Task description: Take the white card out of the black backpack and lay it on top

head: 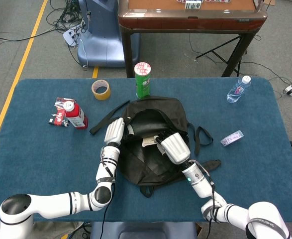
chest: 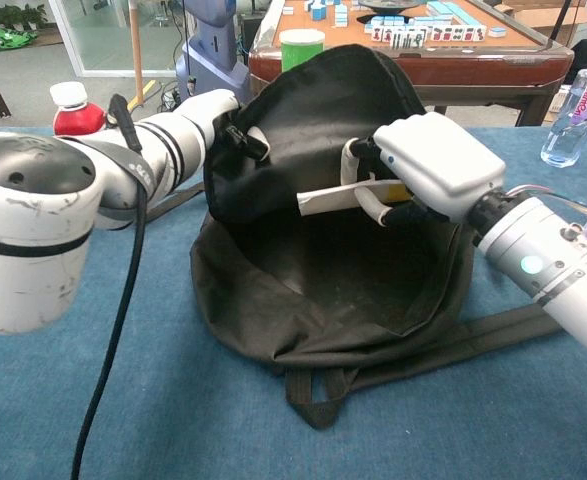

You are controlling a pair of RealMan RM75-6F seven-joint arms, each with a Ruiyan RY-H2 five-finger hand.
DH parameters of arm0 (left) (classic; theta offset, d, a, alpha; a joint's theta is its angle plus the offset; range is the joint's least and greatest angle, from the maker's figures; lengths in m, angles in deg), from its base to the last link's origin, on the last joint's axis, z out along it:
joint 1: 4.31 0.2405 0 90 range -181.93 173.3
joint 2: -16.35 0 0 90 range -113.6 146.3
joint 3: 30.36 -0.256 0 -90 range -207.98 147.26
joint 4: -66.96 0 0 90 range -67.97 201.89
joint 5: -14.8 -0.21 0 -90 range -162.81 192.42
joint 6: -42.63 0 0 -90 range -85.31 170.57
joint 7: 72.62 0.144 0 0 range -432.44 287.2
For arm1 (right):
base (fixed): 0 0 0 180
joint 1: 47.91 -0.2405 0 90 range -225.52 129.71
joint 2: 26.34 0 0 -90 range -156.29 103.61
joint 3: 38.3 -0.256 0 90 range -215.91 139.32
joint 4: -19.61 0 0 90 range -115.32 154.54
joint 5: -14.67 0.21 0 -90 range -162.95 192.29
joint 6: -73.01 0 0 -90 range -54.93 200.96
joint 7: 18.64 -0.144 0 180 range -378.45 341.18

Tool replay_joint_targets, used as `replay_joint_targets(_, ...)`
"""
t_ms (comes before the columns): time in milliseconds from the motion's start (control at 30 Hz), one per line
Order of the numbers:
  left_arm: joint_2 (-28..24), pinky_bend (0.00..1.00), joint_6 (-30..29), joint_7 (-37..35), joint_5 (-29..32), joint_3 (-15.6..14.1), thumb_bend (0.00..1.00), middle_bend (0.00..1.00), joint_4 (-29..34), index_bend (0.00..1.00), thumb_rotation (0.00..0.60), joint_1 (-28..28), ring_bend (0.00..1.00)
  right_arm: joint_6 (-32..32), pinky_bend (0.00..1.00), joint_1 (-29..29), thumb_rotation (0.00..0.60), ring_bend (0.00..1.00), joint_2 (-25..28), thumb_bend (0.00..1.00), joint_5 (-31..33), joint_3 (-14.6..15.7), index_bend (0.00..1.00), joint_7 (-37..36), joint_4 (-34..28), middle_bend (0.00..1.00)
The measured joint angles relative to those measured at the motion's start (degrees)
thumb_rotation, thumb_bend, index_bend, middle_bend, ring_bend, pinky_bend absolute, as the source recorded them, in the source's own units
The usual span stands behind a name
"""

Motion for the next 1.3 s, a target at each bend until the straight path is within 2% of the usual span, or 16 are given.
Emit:
replay_joint_targets(400,-1.7,0.26,1.8,-0.8,-1.9,-2.7,0.79,0.68,0.7,0.63,0.600,1.6,0.57,6.2,0.52,3.2,0.600,0.60,16.0,0.54,-4.0,0.3,0.86,4.7,-25.0,0.66)
replay_joint_targets(533,-2.9,0.24,2.7,-1.2,-4.2,-4.7,0.78,0.66,1.8,0.61,0.600,2.6,0.55,7.5,0.52,4.1,0.600,0.61,21.3,0.54,-4.7,-0.8,0.86,5.9,-32.7,0.67)
replay_joint_targets(733,-5.1,0.21,3.8,-2.1,-8.9,-8.3,0.78,0.63,3.8,0.57,0.600,4.5,0.52,8.3,0.53,5.2,0.600,0.62,27.2,0.54,-4.1,-3.4,0.86,6.5,-39.7,0.67)
replay_joint_targets(800,-6.6,0.18,4.5,-2.3,-11.0,-10.1,0.78,0.60,5.1,0.53,0.600,5.3,0.49,8.6,0.53,5.6,0.600,0.62,28.8,0.54,-3.5,-4.6,0.86,6.1,-41.2,0.67)
replay_joint_targets(867,-8.3,0.16,5.4,-2.3,-11.9,-11.5,0.73,0.57,6.6,0.46,0.600,5.9,0.46,8.9,0.53,5.9,0.600,0.62,30.2,0.54,-2.9,-5.7,0.86,5.8,-42.3,0.67)
replay_joint_targets(1033,-13.9,0.11,7.9,-0.5,-12.9,-14.3,0.42,0.39,11.8,0.17,0.600,6.8,0.35,10.1,0.53,7.0,0.600,0.62,33.1,0.54,-1.8,-7.6,0.86,4.5,-44.6,0.67)
replay_joint_targets(1100,-15.8,0.10,8.4,0.3,-13.2,-15.2,0.35,0.33,14.0,0.09,0.600,7.0,0.31,10.5,0.53,7.4,0.600,0.62,34.0,0.54,-1.3,-8.2,0.86,4.5,-45.2,0.67)
replay_joint_targets(1200,-18.0,0.10,8.4,1.0,-14.6,-16.1,0.31,0.28,17.0,0.01,0.600,7.3,0.27,10.6,0.53,8.0,0.600,0.62,35.1,0.54,-0.1,-8.9,0.86,4.3,-45.8,0.67)
replay_joint_targets(1300,-19.0,0.10,7.4,0.5,-17.3,-16.6,0.31,0.27,19.2,0.00,0.600,8.1,0.26,9.8,0.53,8.2,0.600,0.62,35.6,0.54,0.9,-9.2,0.86,4.1,-45.9,0.67)
